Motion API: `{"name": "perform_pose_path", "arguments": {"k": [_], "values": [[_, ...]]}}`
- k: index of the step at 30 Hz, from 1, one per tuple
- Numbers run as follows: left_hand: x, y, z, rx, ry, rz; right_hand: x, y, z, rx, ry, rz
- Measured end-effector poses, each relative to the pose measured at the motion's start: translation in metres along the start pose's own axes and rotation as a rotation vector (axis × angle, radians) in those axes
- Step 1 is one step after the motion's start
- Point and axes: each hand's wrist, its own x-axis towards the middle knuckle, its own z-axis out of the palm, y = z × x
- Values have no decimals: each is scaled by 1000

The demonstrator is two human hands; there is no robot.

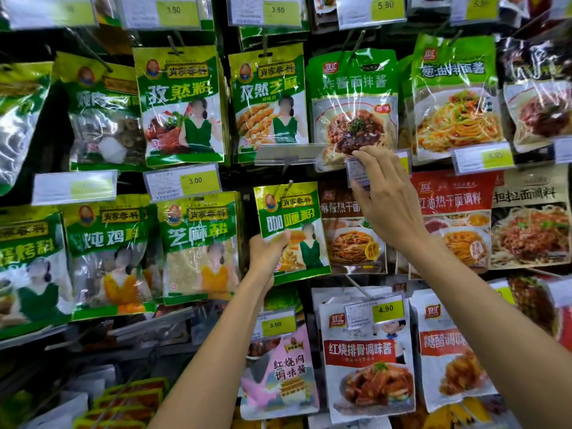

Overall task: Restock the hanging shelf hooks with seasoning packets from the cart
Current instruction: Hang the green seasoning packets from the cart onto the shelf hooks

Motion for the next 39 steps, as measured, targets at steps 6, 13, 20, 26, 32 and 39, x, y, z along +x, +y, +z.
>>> {"name": "perform_pose_path", "arguments": {"k": [6, 13, 20, 26, 32, 39], "values": [[20, -7, 8, 83, 85, -70, 0, 1, 1, -3, 6, 14], [1, -10, 13, 436, 184, 43, -11, 0, -12, 20, 3, 43], [-94, -21, 29, 658, 382, 639, -100, 7, -63, 168, -45, 194], [-216, -78, 99, 429, -105, 667, -262, 27, -145, 205, -209, 586], [-337, -188, 197, 418, -778, 413, -443, 39, -243, -31, -347, 1151], [-396, -327, 280, 687, -1175, 303, -595, 28, -309, -369, -385, 1761]]}}
